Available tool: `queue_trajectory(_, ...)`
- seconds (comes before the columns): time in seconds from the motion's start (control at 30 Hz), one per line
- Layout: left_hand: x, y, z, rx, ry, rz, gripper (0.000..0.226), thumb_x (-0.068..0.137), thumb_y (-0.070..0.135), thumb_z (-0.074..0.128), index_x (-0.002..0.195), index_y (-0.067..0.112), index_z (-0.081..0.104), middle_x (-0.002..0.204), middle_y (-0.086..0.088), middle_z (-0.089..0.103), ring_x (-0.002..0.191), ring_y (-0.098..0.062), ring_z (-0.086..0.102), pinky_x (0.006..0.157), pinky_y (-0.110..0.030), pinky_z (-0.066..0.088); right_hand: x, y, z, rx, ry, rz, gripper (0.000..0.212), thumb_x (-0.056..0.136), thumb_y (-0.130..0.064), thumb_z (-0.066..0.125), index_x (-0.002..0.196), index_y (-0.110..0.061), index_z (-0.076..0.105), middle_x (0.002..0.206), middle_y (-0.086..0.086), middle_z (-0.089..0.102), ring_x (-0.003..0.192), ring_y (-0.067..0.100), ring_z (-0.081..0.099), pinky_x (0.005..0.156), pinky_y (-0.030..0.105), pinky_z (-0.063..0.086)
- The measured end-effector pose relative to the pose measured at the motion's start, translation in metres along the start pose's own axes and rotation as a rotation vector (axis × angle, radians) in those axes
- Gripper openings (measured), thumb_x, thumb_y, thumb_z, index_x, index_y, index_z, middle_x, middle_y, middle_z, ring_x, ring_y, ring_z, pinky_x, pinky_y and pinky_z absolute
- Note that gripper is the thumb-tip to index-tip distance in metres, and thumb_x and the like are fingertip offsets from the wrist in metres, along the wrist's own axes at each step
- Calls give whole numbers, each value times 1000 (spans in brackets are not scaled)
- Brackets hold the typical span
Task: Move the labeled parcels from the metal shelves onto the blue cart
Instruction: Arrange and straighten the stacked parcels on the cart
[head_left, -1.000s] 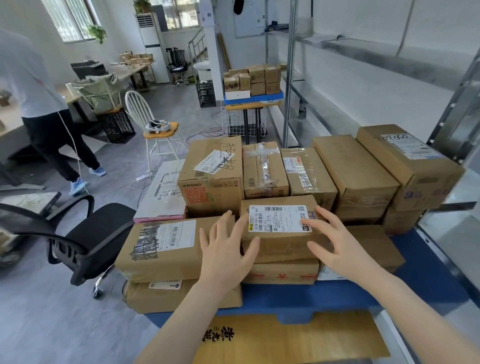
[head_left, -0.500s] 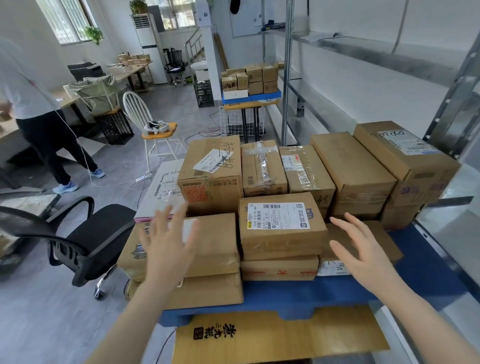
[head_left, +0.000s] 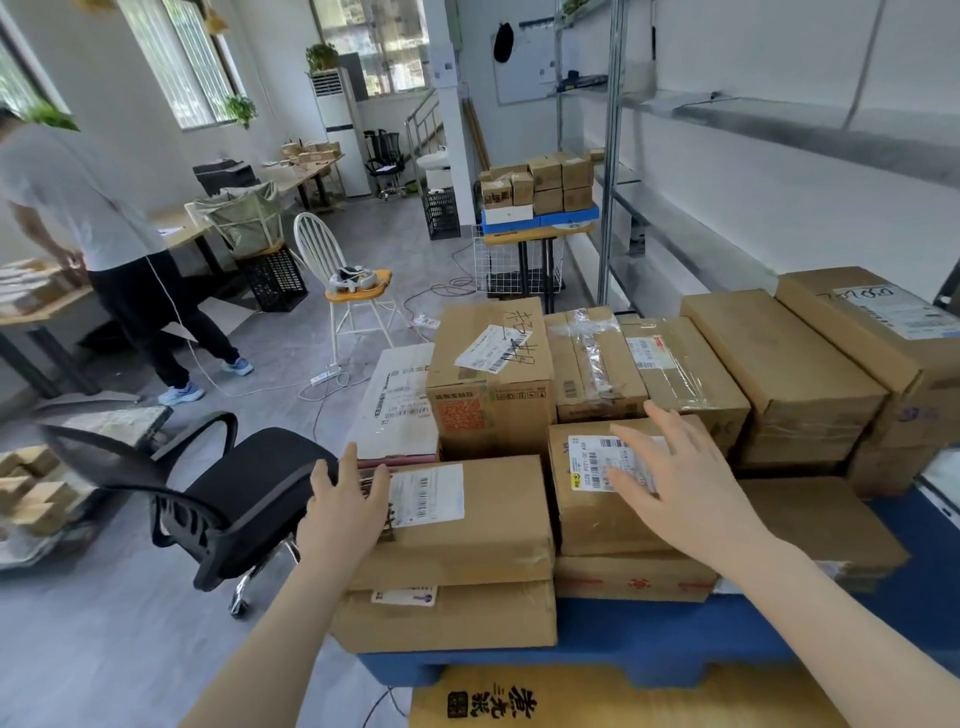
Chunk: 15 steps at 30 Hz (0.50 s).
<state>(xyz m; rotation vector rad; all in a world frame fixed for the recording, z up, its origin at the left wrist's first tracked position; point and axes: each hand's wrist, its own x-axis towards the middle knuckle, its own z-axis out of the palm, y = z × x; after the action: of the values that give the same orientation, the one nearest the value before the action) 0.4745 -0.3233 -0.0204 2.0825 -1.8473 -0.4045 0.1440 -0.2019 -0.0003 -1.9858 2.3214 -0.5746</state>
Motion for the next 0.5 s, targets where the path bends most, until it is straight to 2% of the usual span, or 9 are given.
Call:
queue_trajectory(0.1, 4, -4, 5, 24, -26, 41, 64, 89, 65, 25, 147, 39, 17, 153, -8, 27, 131, -34, 39, 98, -51, 39, 9, -12, 3, 4, -1, -2, 56, 91, -61, 31, 144, -44, 25, 159, -3, 9, 145, 21, 8, 115, 43, 13)
queue_trajectory(0.2, 3, -6, 7, 28, -45, 75, 64, 89, 65, 25, 148, 40, 17, 155, -8, 25, 134, -32, 36, 98, -51, 40, 11, -20, 9, 48, -14, 11, 55, 91, -59, 33, 144, -45, 24, 159, -4, 9, 145, 21, 8, 114, 42, 14)
queue_trajectory(0.27, 1, -6, 5, 37, -42, 83, 66, 89, 66, 25, 149, 39, 14, 157, -10, 19, 138, -34, 28, 104, -53, 34, 10, -25, 11, 68, -32, 7, 55, 91, -60, 32, 144, -45, 24, 159, -5, 8, 145, 21, 8, 114, 43, 16)
queue_trajectory(0.33, -1, 1, 1, 98, 39, 120, 67, 90, 65, 26, 150, 37, 12, 159, -13, 12, 144, -34, 15, 112, -56, 19, 14, -30, 10, 76, -35, -12, 57, 89, -62, 29, 143, -45, 23, 159, -5, 9, 144, 21, 11, 114, 43, 19)
queue_trajectory(0.4, 3, 18, -6, 122, 129, 224, 65, 92, 60, 27, 150, 34, 11, 159, -11, 10, 146, -32, 9, 113, -57, 10, 29, -38, 4, 129, -12, -47, 58, 88, -63, 29, 143, -44, 25, 158, -3, 11, 143, 21, 16, 113, 43, 22)
queue_trajectory(0.5, 21, 56, -17, 11, 115, 340, 60, 95, 54, 27, 150, 35, 13, 159, -6, 13, 145, -28, 14, 114, -55, 11, 71, -50, -10, 254, 28, -104, 55, 92, -55, 38, 144, -41, 27, 158, -3, 11, 140, 22, 26, 109, 45, 33)
